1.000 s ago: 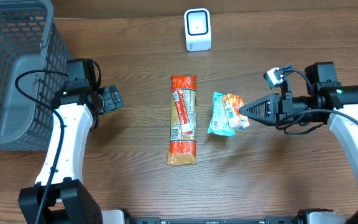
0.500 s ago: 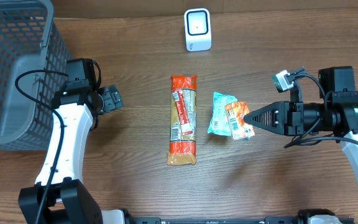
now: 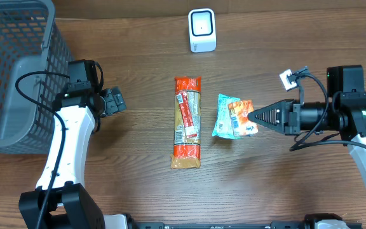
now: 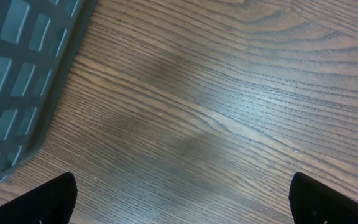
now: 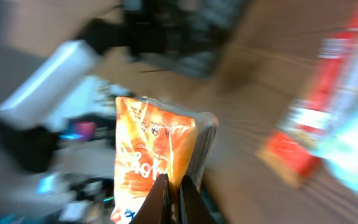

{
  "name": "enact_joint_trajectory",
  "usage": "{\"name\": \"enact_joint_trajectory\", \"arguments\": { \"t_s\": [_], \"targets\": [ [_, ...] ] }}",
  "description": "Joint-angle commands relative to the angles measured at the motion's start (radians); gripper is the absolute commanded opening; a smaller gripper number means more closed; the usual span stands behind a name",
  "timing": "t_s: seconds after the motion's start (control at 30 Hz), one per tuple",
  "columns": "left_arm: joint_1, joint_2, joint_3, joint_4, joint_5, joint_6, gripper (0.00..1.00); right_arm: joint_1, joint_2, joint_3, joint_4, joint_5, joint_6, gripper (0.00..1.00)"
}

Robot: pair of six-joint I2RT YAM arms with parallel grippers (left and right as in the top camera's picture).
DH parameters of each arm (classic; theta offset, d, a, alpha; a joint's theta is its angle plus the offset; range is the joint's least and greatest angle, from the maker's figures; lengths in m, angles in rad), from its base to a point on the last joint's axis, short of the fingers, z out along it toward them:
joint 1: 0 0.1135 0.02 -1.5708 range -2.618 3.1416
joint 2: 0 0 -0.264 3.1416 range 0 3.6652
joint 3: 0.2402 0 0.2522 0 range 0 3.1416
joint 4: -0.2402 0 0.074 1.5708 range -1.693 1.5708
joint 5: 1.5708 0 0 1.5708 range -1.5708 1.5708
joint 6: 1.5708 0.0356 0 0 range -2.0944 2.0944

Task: Scan the item barcode
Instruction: 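Lift the orange packet and pull it rightward away from the teal pack, then carry the orange packet up toward the white barcode scanner with right gripper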

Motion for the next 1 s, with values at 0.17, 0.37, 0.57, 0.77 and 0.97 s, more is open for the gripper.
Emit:
{"name": "enact_joint_trajectory", "arguments": {
  "t_s": [0.17, 0.37, 0.57, 0.77, 0.97],
  "targets": [
    [-0.002, -0.017, 0.015, 0.001, 0.001, 0.022, 1.00, 0.004, -0.008, 0.028, 0.034, 0.604, 0.120, 0.04],
    [-0.002, -0.017, 0.015, 0.000, 0.001, 0.022, 1.00, 0.016, -0.007, 0.111, 0.056, 0.653, 0.223, 0.03],
    [-0.002, -0.017, 0.015, 0.000, 0.001, 0.022, 1.00, 0.131, 0.103, 0.493, -0.162, 0.885, 0.265, 0.03],
    [-0.002, -0.017, 0.015, 0.000, 0.001, 0.022, 1.00, 0.269, 0.376, 0.950, -0.363, 1.094, 0.259, 0.03],
    [-0.002, -0.017, 0.015, 0.000, 0.001, 0.022, 1.00, 0.391, 0.602, 1.162, -0.277, 1.318, 0.172, 0.03]
  ]
}}
